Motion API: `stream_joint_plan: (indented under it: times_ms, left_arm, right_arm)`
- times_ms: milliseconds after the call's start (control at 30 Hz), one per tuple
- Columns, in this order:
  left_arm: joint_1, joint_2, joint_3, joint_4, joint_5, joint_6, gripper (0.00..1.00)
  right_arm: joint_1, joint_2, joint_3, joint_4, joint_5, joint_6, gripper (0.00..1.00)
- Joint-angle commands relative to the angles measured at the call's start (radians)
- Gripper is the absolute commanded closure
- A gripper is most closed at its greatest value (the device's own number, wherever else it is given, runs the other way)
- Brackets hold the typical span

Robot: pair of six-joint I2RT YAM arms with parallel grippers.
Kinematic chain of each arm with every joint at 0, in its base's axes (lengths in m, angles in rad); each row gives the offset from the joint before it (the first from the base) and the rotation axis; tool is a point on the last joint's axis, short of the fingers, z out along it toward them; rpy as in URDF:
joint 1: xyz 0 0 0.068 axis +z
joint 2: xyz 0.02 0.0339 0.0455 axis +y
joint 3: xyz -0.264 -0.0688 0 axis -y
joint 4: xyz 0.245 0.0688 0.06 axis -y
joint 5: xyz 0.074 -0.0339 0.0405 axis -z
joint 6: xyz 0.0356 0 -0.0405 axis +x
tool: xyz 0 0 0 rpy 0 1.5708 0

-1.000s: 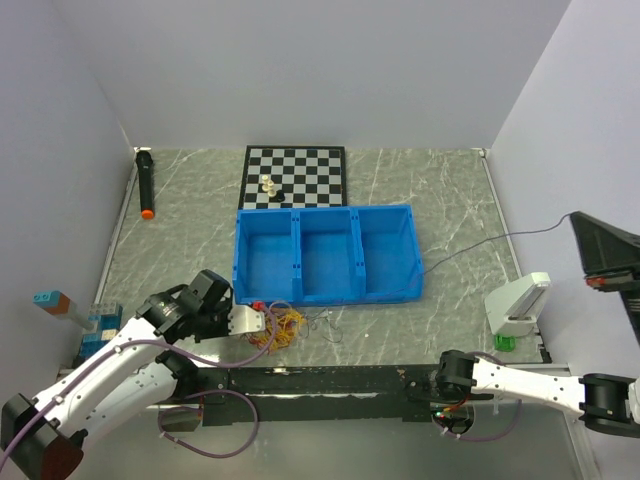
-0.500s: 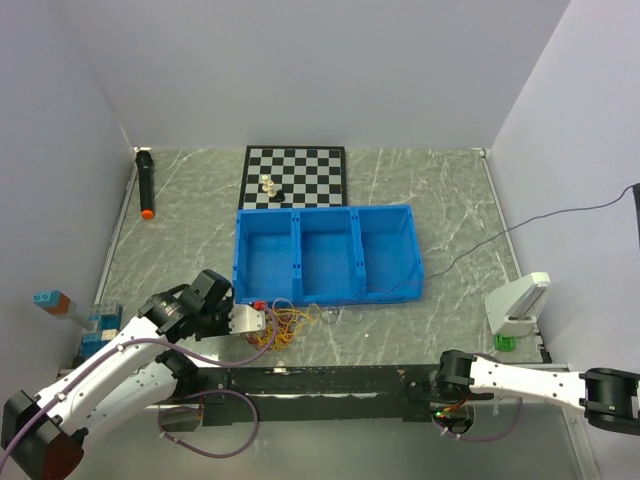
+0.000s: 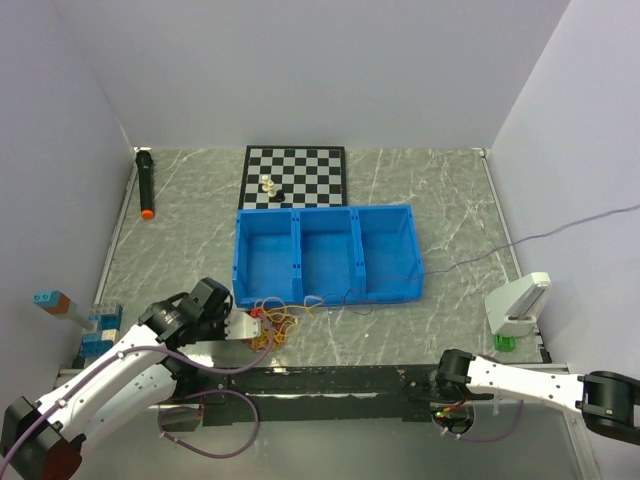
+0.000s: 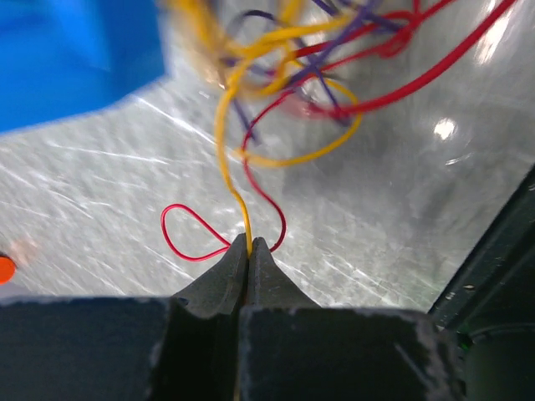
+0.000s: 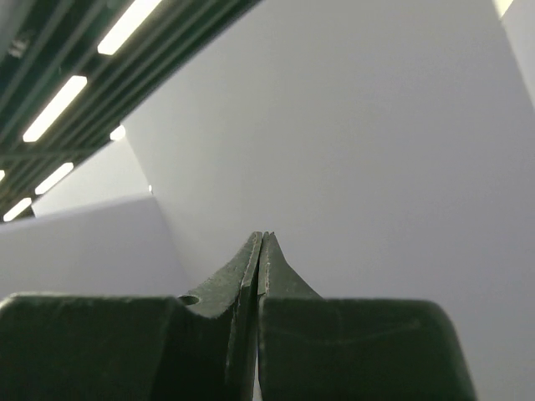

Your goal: Untangle the cables

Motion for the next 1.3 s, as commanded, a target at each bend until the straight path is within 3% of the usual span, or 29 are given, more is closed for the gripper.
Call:
stream_joint_plan:
  times_ms: [0, 433, 700, 867, 1067, 1267]
  left_arm:
    - [0.004, -0.014, -0.070, 0.044, -0.117, 0.060, 0.99]
    - [0.006, 0.012, -0.053, 0.062, -0.135, 0.063, 0.99]
    - [0.020, 0.007, -0.214, 0.126, -0.253, 0.136, 0.99]
    - [0.021, 0.046, -0.231, 0.151, -0.299, 0.143, 0.99]
    - [0.021, 0.090, -0.109, 0.131, -0.208, 0.073, 0.99]
    - [0.021, 0.116, 0.213, 0.071, 0.041, -0.056, 0.99]
  right_arm:
    - [-0.037, 0.047, 0.100, -0.008, -0.049, -0.050, 1.00]
    - [-0.040, 0.102, 0.156, 0.020, -0.030, -0.110, 1.00]
    - [-0.071, 0.112, 0.306, 0.010, -0.055, -0.136, 1.00]
    - [-0.077, 0.061, 0.260, 0.073, -0.055, -0.150, 1.00]
    - [-0.073, 0.072, 0.202, 0.041, -0.036, -0.136, 1.00]
    - [-0.068, 0.122, 0.093, 0.041, -0.058, -0.088, 1.00]
